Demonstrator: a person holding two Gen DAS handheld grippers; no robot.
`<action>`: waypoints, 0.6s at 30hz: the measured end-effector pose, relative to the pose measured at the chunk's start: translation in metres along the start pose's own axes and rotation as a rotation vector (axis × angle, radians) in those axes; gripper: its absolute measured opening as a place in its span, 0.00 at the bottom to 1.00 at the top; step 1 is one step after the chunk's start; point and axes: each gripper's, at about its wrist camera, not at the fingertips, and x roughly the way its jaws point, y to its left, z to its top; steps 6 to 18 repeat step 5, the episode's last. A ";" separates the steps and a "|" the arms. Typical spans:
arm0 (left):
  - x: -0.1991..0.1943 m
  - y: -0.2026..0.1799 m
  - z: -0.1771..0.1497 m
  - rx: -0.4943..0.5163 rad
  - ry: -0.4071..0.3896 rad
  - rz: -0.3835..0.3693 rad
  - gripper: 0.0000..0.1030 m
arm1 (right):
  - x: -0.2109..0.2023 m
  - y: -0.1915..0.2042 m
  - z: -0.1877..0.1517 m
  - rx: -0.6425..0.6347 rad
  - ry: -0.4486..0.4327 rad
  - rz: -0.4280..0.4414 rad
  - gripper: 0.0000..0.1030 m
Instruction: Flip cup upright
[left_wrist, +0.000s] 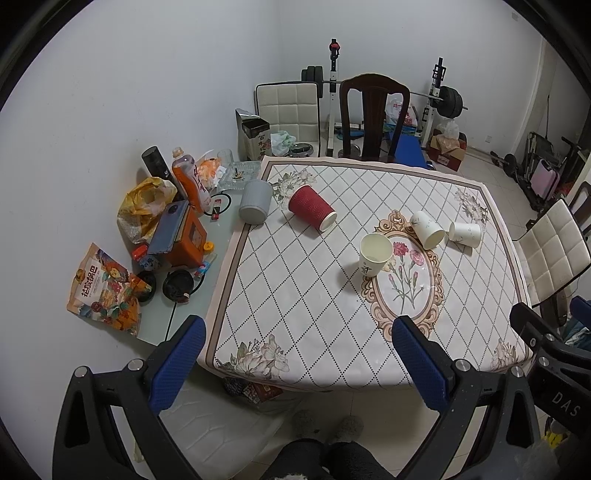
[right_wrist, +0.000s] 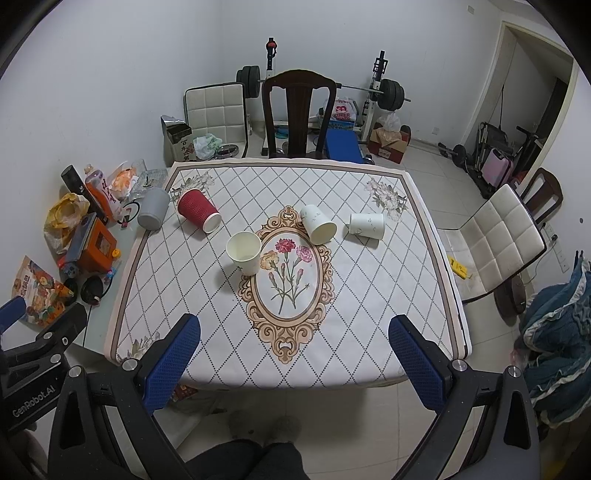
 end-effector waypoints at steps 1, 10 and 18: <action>0.000 0.000 0.000 -0.001 0.001 -0.001 1.00 | 0.000 0.000 -0.001 0.002 0.000 0.002 1.00; -0.001 -0.001 0.003 -0.001 -0.002 -0.003 1.00 | 0.000 0.001 0.001 0.001 0.001 0.000 1.00; -0.001 -0.001 0.003 -0.001 -0.002 -0.003 1.00 | 0.000 0.001 0.001 0.001 0.001 0.000 1.00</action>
